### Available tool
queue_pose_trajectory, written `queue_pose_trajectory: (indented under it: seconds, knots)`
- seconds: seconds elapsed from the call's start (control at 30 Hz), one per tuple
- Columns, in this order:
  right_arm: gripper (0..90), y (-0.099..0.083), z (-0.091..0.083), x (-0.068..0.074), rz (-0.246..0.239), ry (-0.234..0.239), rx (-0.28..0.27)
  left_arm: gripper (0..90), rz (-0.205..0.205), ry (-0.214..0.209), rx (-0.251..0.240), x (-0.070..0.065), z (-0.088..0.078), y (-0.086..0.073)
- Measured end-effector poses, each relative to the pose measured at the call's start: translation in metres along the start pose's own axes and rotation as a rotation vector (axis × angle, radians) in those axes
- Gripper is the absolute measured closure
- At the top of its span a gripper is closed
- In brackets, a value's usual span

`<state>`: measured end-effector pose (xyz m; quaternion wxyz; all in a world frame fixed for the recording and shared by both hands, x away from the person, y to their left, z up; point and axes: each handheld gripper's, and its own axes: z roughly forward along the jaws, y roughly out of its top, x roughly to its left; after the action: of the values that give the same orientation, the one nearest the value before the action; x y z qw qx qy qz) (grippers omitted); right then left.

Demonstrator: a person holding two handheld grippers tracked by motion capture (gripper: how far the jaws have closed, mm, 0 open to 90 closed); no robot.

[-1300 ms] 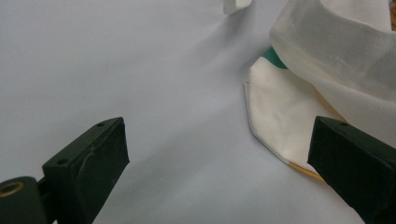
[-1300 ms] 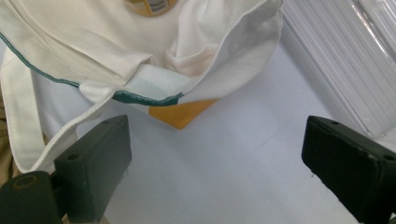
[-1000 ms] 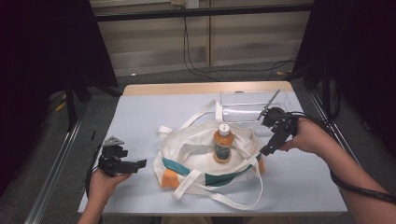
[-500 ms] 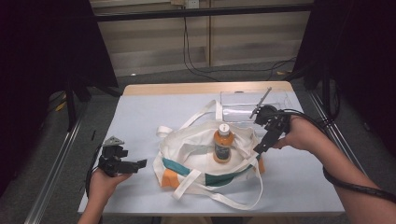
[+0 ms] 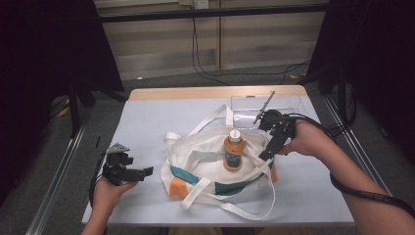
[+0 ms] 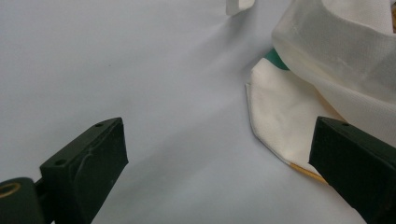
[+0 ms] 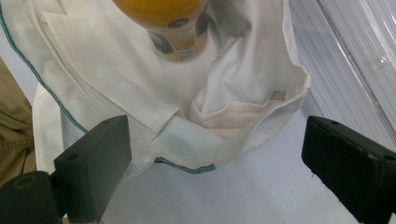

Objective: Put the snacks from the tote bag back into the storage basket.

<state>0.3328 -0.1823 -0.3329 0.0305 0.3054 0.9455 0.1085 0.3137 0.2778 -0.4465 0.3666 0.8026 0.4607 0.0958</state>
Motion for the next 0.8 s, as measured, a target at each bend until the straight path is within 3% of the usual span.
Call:
queue_pose_trajectory:
  seconds: [0.8]
  knots:
    - [7.7,0.025,0.008,0.009,-0.048,0.000,-0.003,3.0,0.000,-0.016,0.015,-0.003,0.002,0.000]
